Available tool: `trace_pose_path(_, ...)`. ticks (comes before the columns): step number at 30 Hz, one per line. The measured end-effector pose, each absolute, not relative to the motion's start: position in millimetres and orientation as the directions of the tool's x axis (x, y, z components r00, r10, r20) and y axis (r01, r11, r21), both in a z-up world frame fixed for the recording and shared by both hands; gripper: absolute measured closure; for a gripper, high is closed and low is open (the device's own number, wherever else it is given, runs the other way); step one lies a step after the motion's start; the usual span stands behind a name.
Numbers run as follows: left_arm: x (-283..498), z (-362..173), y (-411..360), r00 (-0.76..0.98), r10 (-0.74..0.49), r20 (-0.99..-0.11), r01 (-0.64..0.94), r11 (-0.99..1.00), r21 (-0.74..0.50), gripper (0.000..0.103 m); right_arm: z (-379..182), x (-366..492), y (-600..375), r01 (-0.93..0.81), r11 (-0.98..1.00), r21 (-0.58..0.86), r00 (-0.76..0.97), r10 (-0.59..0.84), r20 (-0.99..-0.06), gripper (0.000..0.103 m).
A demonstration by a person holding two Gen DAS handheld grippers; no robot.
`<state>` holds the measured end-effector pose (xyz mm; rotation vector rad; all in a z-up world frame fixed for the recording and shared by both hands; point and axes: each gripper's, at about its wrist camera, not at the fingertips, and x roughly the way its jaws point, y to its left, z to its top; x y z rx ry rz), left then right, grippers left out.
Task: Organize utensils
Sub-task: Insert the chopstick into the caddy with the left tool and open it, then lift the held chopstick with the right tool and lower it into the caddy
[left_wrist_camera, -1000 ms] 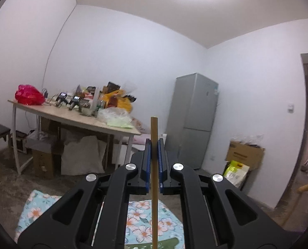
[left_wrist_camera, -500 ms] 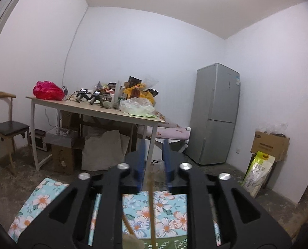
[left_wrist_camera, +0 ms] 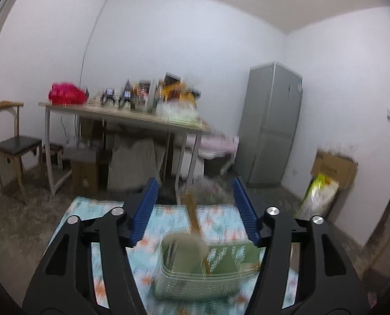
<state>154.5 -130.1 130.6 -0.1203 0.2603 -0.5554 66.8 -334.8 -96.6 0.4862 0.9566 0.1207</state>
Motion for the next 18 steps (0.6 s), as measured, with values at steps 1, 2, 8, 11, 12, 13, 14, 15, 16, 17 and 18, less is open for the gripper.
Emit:
trace_pose_path(1, 152.3, 123.1, -124.6, 0.805, -0.535, -0.257, 0.505, 0.845, -0.175, 0.044, -96.6, 67.4, -335.1, 0.111, 0.885, 0.452, 0.576, 0.313, -0.755, 0.095)
trace_pose_path(2, 149.9, 115.3, -118.4, 0.799, -0.525, -0.292, 0.498, 0.851, -0.167, 0.043, -96.5, 68.0, -335.8, 0.111, 0.884, 0.455, 0.573, 0.317, -0.756, 0.095)
trace_pose_path(8, 137.7, 60.0, -89.4, 0.737, -0.449, -0.506, 0.449, 0.884, -0.132, 0.043, -95.7, 74.7, -334.2, 0.1, 0.887, 0.451, 0.555, 0.326, -0.765, 0.095)
trace_pose_path(11, 134.6, 28.2, -81.8, 0.677, -0.409, -0.611, 0.43, 0.895, -0.123, 0.043, -96.5, 80.7, -329.9, 0.092, 0.896, 0.433, 0.546, 0.318, -0.775, 0.095)
trace_pose_path(12, 135.5, 15.9, -78.6, 0.655, -0.391, -0.647, 0.422, 0.899, -0.116, 0.043, -96.4, 83.0, -328.6, 0.09, 0.902, 0.423, 0.546, 0.311, -0.778, 0.095)
trace_pose_path(13, 134.3, 6.3, -77.0, 0.639, -0.373, -0.672, 0.415, 0.904, -0.107, 0.043, -96.8, 85.2, -327.5, 0.089, 0.904, 0.417, 0.546, 0.306, -0.78, 0.095)
trace_pose_path(14, 132.4, -2.3, -75.7, 0.625, -0.358, -0.693, 0.41, 0.907, -0.098, 0.043, -96.9, 87.1, -326.5, 0.088, 0.907, 0.411, 0.545, 0.301, -0.782, 0.095)
trace_pose_path(15, 129.8, -9.2, -74.2, 0.617, -0.349, -0.705, 0.407, 0.909, -0.093, 0.043, -96.3, 89.1, -325.3, 0.087, 0.912, 0.401, 0.545, 0.294, -0.786, 0.095)
trace_pose_path(16, 128.3, -14.5, -72.2, 0.607, -0.342, -0.717, 0.405, 0.91, -0.091, 0.043, -95.4, 90.2, -324.5, 0.087, 0.915, 0.394, 0.545, 0.288, -0.787, 0.096)
trace_pose_path(17, 125.8, -18.9, -71.9, 0.598, -0.34, -0.726, 0.404, 0.91, -0.093, 0.043, -92.9, 90.6, -323.1, 0.082, 0.919, 0.385, 0.548, 0.281, -0.788, 0.096)
trace_pose_path(18, 124.5, -22.4, -71.3, 0.588, -0.338, -0.735, 0.399, 0.911, -0.099, 0.043, -88.6, 89.9, -321.4, 0.076, 0.924, 0.375, 0.555, 0.274, -0.786, 0.096)
